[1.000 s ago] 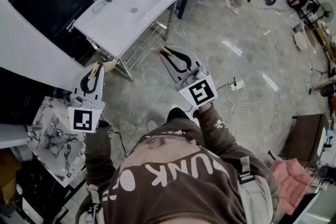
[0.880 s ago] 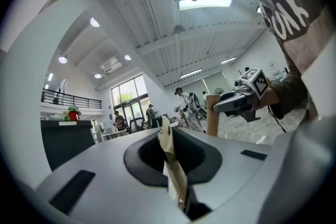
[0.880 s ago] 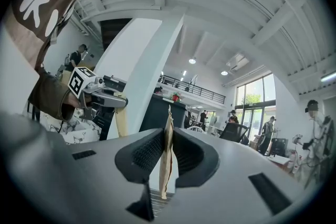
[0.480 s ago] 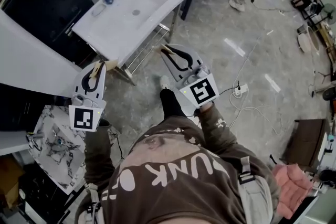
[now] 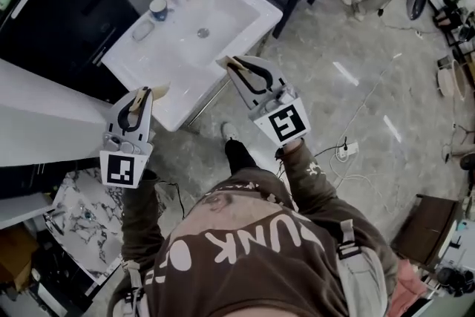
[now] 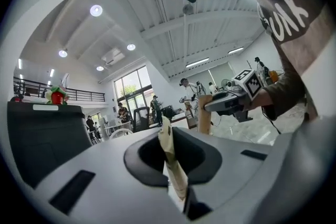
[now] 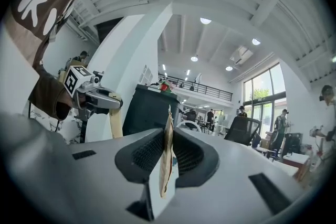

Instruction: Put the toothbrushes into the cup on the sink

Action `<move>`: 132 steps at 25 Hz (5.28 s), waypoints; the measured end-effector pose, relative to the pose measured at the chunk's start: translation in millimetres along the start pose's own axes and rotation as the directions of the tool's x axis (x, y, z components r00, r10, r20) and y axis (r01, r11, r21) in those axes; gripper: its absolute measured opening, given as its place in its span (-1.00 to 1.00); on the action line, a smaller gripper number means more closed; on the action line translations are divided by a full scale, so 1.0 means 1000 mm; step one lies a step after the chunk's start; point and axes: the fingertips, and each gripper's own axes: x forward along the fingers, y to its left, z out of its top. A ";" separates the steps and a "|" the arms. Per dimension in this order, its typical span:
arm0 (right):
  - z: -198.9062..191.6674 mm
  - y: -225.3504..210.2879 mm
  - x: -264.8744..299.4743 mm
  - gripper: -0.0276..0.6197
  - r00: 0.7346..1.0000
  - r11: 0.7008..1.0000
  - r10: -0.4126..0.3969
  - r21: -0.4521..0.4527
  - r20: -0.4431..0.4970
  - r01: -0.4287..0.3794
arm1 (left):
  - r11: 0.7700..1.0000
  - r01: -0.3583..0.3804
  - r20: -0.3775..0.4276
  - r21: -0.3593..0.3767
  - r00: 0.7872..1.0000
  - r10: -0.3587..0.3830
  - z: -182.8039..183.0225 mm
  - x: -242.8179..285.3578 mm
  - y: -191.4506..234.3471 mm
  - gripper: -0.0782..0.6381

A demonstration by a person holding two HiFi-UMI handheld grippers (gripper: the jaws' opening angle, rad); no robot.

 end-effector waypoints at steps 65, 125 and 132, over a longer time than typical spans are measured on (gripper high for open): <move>-0.219 -0.291 0.401 -0.31 0.995 0.999 0.049 0.003 -0.083 -0.049 | 0.995 -0.079 -0.199 -0.052 0.978 0.067 -0.107 0.236 0.137 -0.73; -0.050 -0.141 0.176 -0.27 0.975 0.985 0.172 -0.011 0.143 -0.172 | 0.998 -0.039 0.039 -0.053 0.998 0.041 -0.029 0.198 0.110 -0.50; -0.018 -0.050 0.095 -0.32 0.982 0.987 0.157 -0.061 0.106 -0.151 | 1.000 -0.005 0.108 -0.026 0.994 0.008 0.009 0.100 0.044 -0.50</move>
